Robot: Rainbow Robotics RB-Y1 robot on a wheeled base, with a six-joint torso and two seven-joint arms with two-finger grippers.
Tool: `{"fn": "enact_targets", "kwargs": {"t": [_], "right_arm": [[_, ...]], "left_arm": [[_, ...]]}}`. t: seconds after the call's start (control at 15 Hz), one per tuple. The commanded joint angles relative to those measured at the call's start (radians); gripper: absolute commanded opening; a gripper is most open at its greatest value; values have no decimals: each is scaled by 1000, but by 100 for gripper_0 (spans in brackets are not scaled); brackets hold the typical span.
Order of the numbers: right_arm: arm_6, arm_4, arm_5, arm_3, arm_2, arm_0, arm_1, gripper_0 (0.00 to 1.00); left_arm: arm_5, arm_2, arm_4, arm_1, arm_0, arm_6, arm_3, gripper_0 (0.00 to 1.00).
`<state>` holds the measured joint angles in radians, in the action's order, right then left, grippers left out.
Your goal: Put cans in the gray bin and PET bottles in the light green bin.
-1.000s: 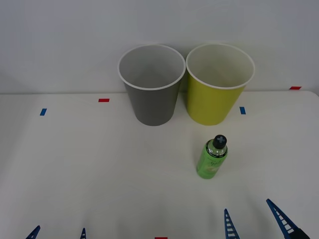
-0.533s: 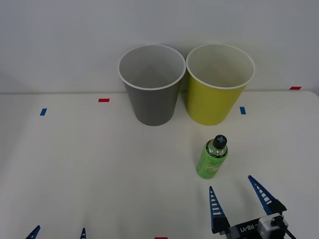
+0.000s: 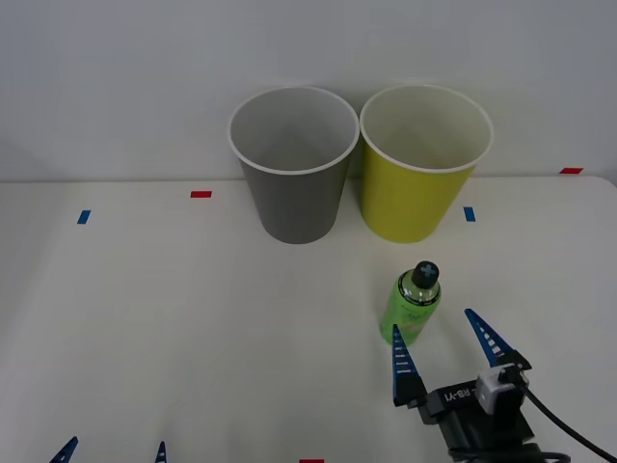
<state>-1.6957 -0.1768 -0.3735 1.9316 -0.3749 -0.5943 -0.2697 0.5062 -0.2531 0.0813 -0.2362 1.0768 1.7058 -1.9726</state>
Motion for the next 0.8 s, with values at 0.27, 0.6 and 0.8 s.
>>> {"fn": "enact_targets", "kwargs": {"t": [0.27,0.6,0.8], "right_arm": [[-2,40,90,1,10,64,53,100],[4,40,122,1,33,90,61,100],[2,40,145,0,36,103,76,100]], "left_arm": [[0,0,0,0,0,0,0,100],[0,0,0,0,0,0,0,100],[0,0,0,0,0,0,0,100]]}}
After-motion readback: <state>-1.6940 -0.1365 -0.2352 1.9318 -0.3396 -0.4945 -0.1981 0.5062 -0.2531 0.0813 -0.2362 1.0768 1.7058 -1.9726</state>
